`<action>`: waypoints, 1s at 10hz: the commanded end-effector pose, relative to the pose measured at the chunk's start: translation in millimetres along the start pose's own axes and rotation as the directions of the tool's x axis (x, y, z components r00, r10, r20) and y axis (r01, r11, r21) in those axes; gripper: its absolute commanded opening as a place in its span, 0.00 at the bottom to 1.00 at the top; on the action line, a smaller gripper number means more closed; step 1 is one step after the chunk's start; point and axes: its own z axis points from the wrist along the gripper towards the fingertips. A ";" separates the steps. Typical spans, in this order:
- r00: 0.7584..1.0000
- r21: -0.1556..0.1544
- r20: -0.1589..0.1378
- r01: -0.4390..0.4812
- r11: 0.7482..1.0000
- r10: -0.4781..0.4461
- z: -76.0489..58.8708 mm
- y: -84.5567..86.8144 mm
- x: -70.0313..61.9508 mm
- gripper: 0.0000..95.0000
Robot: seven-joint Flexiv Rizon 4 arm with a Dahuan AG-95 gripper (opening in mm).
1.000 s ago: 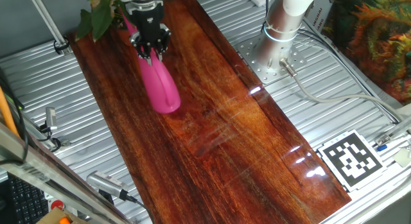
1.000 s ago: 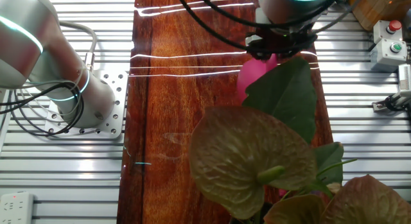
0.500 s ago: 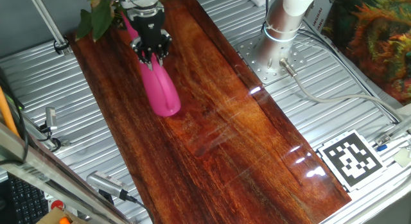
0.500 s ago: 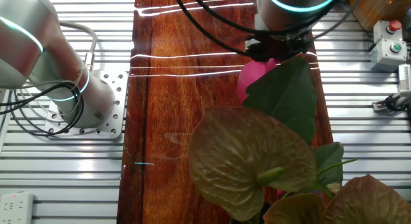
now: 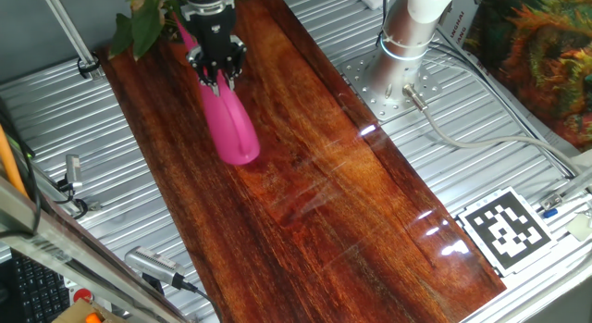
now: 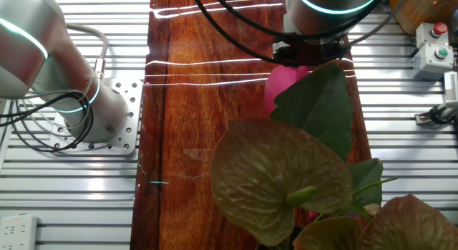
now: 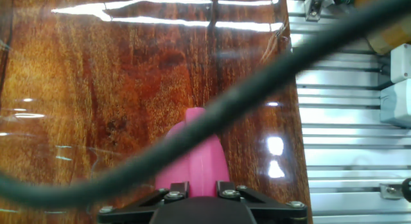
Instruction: Water the plant
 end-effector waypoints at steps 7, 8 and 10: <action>0.999 0.000 0.053 0.000 1.000 0.000 -53.1 -0.9 0.5 0.00; 0.997 -0.004 0.072 -0.006 1.000 0.007 -56.2 -0.8 1.3 0.00; 0.998 0.003 0.060 0.009 1.000 -0.010 -57.1 -0.4 2.5 0.00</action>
